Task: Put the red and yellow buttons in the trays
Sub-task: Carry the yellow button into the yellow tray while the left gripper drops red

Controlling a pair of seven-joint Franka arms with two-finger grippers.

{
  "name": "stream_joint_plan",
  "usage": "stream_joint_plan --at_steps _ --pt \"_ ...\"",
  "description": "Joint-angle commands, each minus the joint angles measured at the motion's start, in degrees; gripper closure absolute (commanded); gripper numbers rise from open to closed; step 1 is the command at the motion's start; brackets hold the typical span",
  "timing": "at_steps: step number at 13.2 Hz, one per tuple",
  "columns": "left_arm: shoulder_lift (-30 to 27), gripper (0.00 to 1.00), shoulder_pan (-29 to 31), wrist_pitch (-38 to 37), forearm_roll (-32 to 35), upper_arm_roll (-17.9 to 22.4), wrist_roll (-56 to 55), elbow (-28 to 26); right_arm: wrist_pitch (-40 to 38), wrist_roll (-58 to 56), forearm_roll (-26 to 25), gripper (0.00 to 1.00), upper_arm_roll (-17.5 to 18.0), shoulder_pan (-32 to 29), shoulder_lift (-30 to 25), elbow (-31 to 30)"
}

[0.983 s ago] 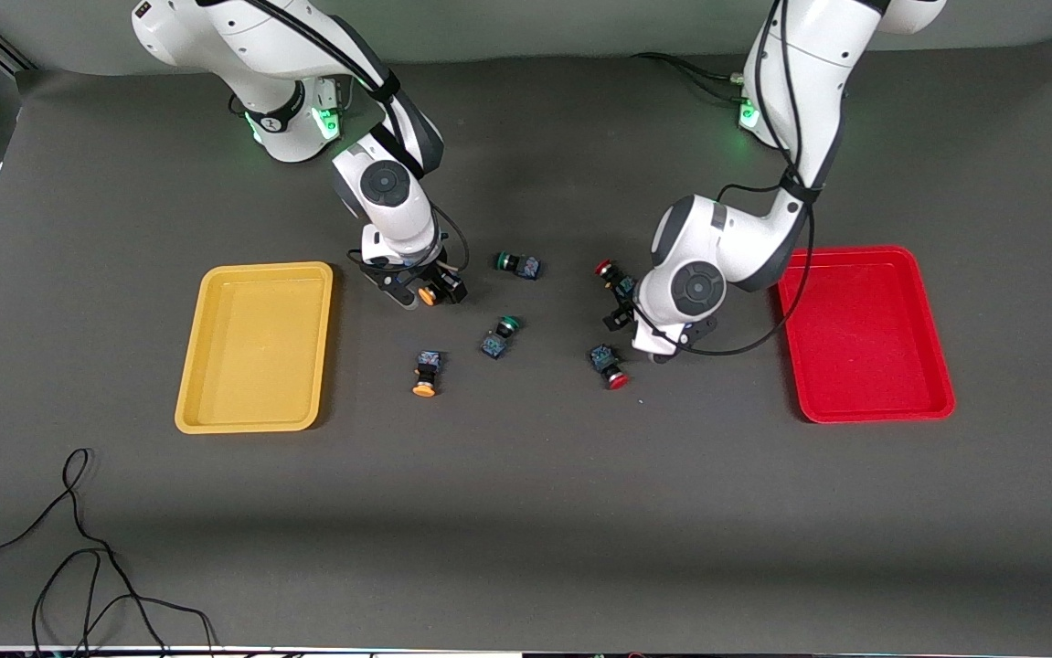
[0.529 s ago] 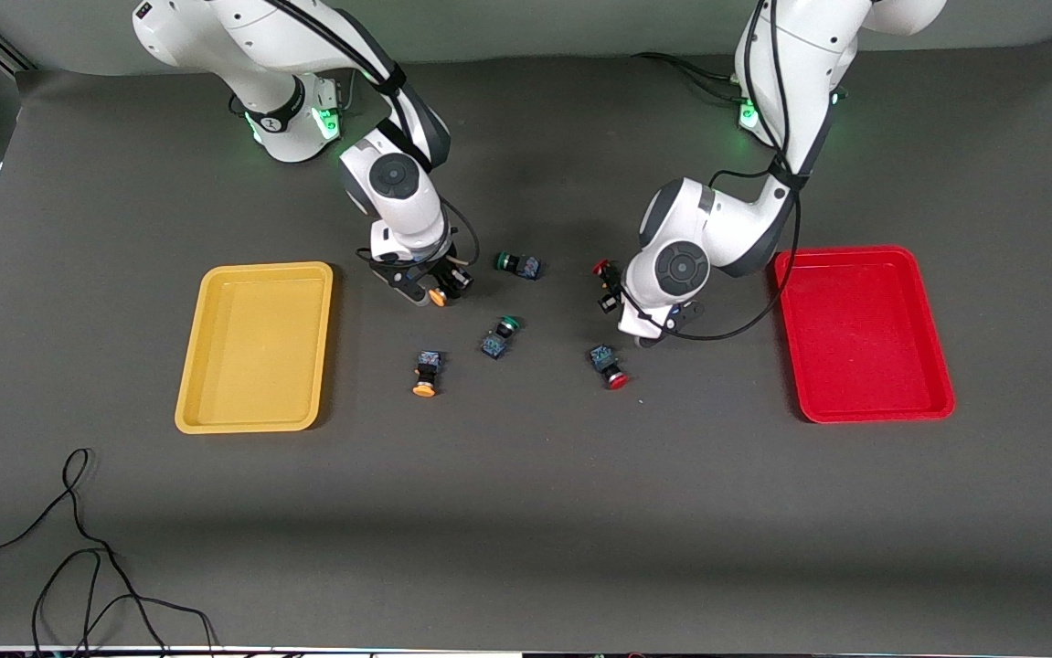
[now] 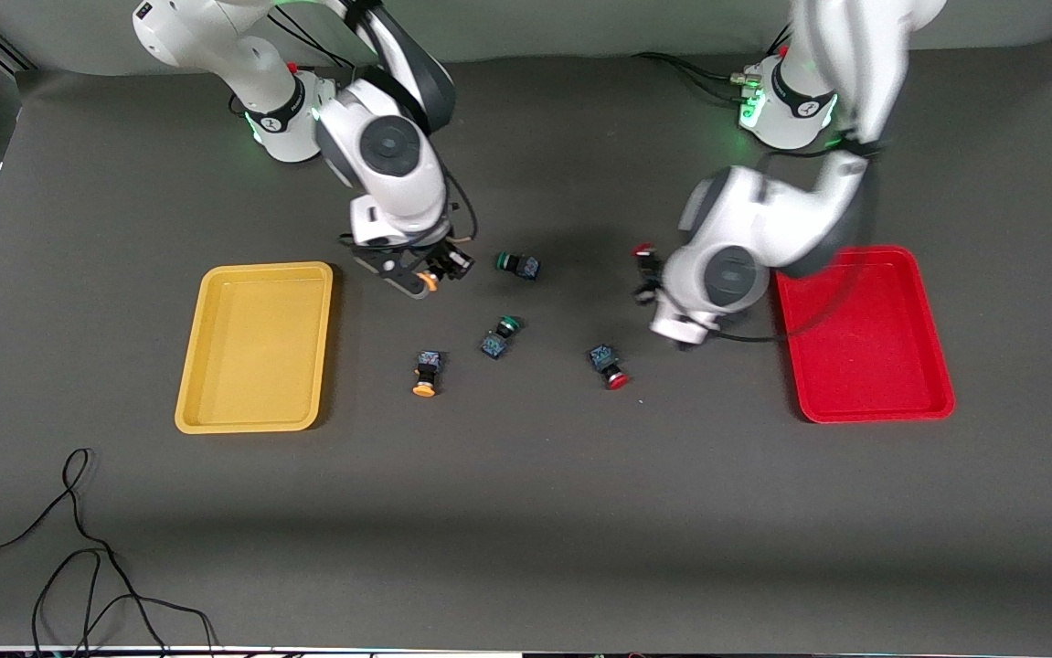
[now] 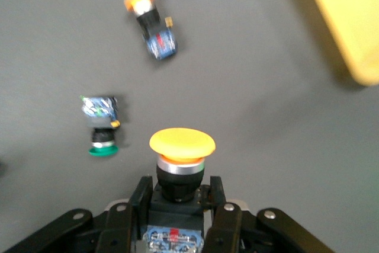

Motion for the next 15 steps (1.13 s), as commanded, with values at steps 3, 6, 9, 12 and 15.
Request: stream_joint_plan --at_steps 3,6,9,12,15 --pt "-4.1 1.00 17.5 -4.2 9.7 -0.2 27.4 -2.1 -7.0 -37.7 2.4 0.90 -18.2 -0.3 -4.7 1.3" --pt "-3.8 1.00 22.3 4.9 12.9 -0.2 33.6 -8.6 -6.5 -61.8 2.4 0.90 -30.8 -0.3 -4.2 0.7" --pt "-1.6 1.00 23.9 15.4 13.1 -0.2 34.8 -13.9 -0.8 -79.6 2.7 0.90 -40.1 -0.7 -1.4 -2.7" --pt "0.9 0.52 24.0 17.5 13.1 -0.1 34.8 -14.1 8.8 -92.6 11.0 0.90 -40.8 -4.8 6.3 -7.2" --pt "-0.7 0.00 24.6 14.7 13.1 -0.1 35.0 -13.1 13.0 -109.2 26.7 0.90 -40.5 -7.7 19.2 -6.6"
